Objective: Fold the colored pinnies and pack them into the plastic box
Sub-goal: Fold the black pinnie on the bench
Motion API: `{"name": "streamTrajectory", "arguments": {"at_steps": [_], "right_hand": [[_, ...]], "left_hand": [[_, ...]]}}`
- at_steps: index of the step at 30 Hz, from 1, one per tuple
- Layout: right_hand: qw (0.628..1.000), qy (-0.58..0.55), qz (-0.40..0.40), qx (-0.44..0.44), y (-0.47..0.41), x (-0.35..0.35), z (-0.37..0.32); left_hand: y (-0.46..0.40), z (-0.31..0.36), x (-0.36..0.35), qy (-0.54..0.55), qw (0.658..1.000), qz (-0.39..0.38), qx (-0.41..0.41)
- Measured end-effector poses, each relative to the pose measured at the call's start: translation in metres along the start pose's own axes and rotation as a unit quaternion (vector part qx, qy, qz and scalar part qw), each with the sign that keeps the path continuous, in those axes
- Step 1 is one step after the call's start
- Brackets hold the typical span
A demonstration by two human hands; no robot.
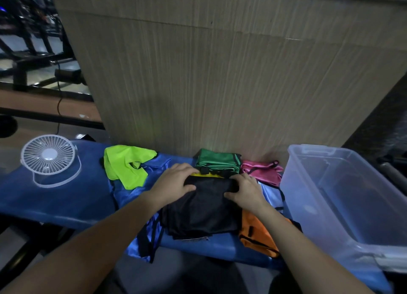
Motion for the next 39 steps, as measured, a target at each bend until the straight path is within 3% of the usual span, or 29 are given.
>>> {"name": "streamTrajectory", "arguments": {"at_steps": [6,12,14,19,23,29,35,39], "right_hand": [[0.998,-0.043,0.018,0.050,-0.002,0.005,-0.010],[0.958,-0.260,-0.033,0.118,0.012,0.016,-0.035],[0.947,-0.289,-0.063,0.130,0.015,0.018,-0.043],[0.942,-0.309,-0.108,0.071,0.025,0.018,-0.034],[0.901,-0.378,-0.212,0.028,0.048,0.012,-0.027],[0.811,-0.542,-0.221,0.007,0.075,0.023,-0.037],[0.809,-0.541,-0.219,0.068,0.080,0.035,-0.051],[0.849,-0.490,-0.193,0.054,0.058,0.031,-0.045]], "left_hand": [[-0.023,0.005,-0.011,0.026,0.998,-0.050,-0.017],[-0.040,0.029,-0.012,0.128,0.988,-0.087,-0.012],[-0.044,0.034,-0.006,0.114,0.989,-0.093,-0.010],[-0.034,0.036,0.021,0.155,0.987,-0.040,0.009],[-0.012,0.026,0.047,0.276,0.961,0.013,0.030],[0.025,0.036,0.077,0.394,0.916,0.060,0.040],[0.053,0.036,0.079,0.454,0.887,0.071,0.055],[0.050,0.022,0.067,0.407,0.908,0.045,0.088]]}}
Point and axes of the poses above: each hand's wrist, its own y-axis away from the middle knuckle, its own x-axis out of the back of the hand, z = x × y, the point moved 6 cm from there along -y, towards the middle knuckle, and after that the axes turned 10 degrees about -x, right-handed, at the moved point
